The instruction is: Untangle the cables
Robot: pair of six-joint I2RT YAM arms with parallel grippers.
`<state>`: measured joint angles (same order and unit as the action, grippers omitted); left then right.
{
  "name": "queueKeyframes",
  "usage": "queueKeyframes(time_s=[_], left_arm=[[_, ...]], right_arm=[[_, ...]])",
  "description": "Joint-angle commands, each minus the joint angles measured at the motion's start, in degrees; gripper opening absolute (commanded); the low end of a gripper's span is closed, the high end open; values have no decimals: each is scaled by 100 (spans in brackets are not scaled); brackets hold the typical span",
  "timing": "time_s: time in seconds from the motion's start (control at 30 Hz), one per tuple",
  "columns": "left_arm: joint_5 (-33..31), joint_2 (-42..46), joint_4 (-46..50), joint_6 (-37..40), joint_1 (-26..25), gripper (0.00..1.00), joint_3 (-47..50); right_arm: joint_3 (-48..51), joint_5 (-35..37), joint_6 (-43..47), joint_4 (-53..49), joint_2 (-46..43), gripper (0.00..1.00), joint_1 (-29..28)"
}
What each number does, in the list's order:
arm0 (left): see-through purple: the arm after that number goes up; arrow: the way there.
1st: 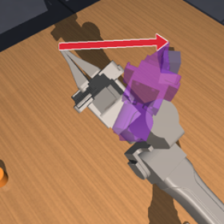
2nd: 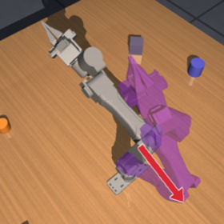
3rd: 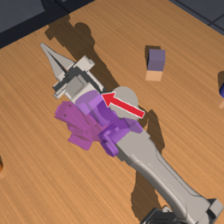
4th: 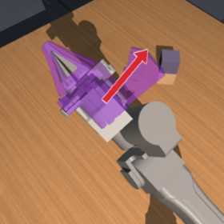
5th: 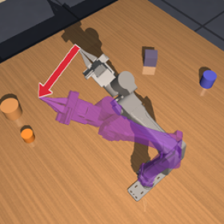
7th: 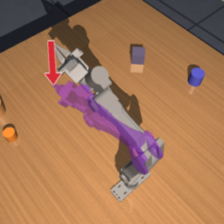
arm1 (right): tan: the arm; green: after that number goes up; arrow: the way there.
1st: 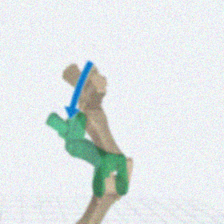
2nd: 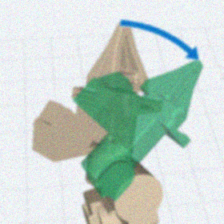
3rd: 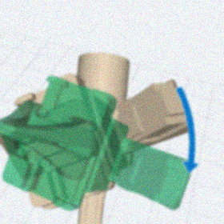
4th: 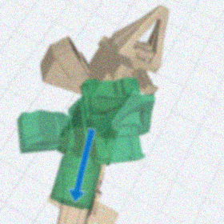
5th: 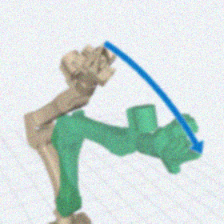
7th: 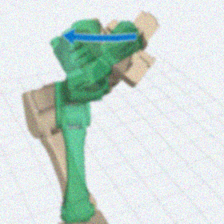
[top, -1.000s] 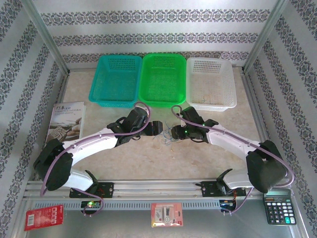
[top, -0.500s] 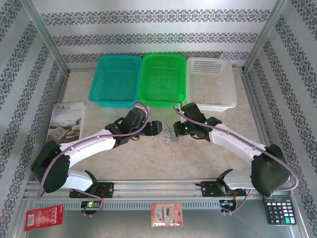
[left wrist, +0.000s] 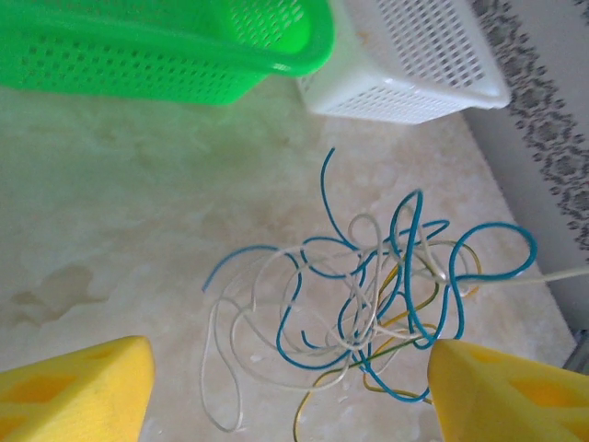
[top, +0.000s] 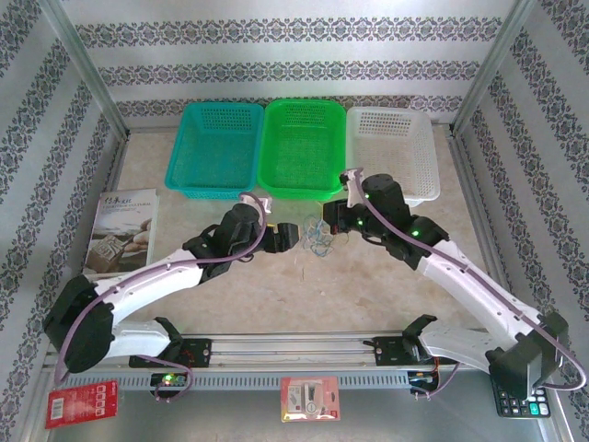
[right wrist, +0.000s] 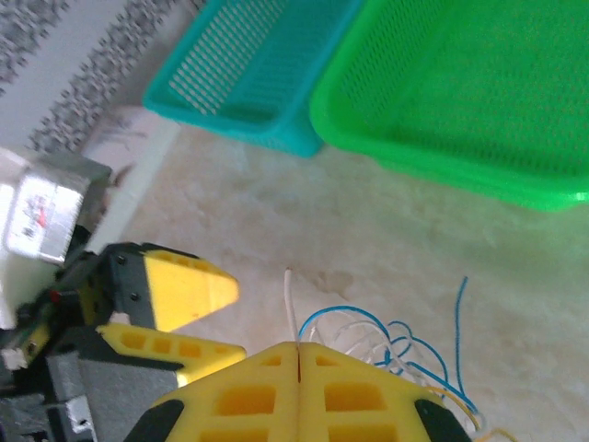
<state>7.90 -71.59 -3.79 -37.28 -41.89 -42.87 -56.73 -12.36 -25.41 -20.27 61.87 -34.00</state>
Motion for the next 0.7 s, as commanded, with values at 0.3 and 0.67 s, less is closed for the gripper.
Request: queueKeyframes(time_s=[0.3, 0.67], left_arm=[[635, 414, -945, 812, 54, 82, 82], [84, -241, -1062, 722, 53, 79, 144]], right_arm=[[-22, -227, -199, 592, 309, 0, -14], [448, -526, -386, 1147, 489, 0, -95]])
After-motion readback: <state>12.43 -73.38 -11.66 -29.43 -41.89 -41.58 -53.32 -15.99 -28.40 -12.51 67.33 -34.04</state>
